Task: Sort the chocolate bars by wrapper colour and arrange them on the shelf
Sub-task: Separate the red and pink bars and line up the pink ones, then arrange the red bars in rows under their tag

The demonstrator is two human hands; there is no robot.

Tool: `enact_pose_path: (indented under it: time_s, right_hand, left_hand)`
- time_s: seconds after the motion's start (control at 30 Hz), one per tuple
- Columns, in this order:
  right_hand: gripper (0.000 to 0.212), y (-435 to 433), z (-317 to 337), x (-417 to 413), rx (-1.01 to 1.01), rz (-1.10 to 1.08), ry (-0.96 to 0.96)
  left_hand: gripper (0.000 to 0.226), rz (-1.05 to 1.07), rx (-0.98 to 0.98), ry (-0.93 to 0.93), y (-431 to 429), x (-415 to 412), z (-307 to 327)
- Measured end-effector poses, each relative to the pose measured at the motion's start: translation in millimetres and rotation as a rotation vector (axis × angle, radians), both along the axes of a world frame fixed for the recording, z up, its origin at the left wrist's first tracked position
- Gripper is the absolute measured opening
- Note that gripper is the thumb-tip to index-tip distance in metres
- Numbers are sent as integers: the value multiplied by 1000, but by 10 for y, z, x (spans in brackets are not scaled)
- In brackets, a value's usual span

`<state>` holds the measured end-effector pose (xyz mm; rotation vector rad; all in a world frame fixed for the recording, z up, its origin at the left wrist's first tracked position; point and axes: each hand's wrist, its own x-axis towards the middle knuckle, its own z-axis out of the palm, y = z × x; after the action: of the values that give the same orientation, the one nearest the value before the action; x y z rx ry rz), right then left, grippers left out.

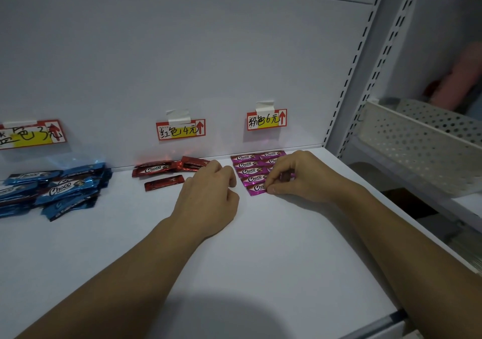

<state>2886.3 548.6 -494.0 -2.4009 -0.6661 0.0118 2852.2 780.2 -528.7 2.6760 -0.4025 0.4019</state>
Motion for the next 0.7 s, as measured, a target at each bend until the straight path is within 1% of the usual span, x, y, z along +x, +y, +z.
enact_pose_path:
  time_s: [0.07, 0.13, 0.17, 0.27, 0.33, 0.4, 0.47, 0.53, 0.63, 0.7]
  right_hand:
    - [12, 21, 2, -1, 52, -43, -39]
    - [7, 60, 9, 8, 111, -79, -101]
    - [6, 82, 8, 14, 121, -90, -136]
    - [6, 139, -26, 10, 138, -109, -188]
    - [10, 169, -45, -4, 116, -124, -225]
    - [15, 207, -47, -9, 49, -123, -291]
    - [17, 274, -32, -32, -39, -109, -361]
    - [17, 344, -11, -73, -100, -79, -443]
    - [17, 413, 50, -129, -113, -55, -531]
    - [16, 432, 134, -153, -91, -65, -536]
  left_hand:
    - [25, 4, 81, -98, 37, 48, 30]
    - [36, 67, 150, -178, 150, 148, 91]
    - [42, 103, 188, -170, 222, 202, 113]
    - [55, 156, 343, -37, 347, 274, 148]
    - [53, 148, 416, 16, 337, 292, 149]
    - [42, 154, 492, 51, 313, 328, 178]
    - [34, 141, 583, 58, 317, 368, 202]
    - [31, 116, 661, 44, 314, 385, 234]
    - [29, 68, 620, 60, 322, 380, 288]
    - [26, 44, 537, 64, 355, 384, 304]
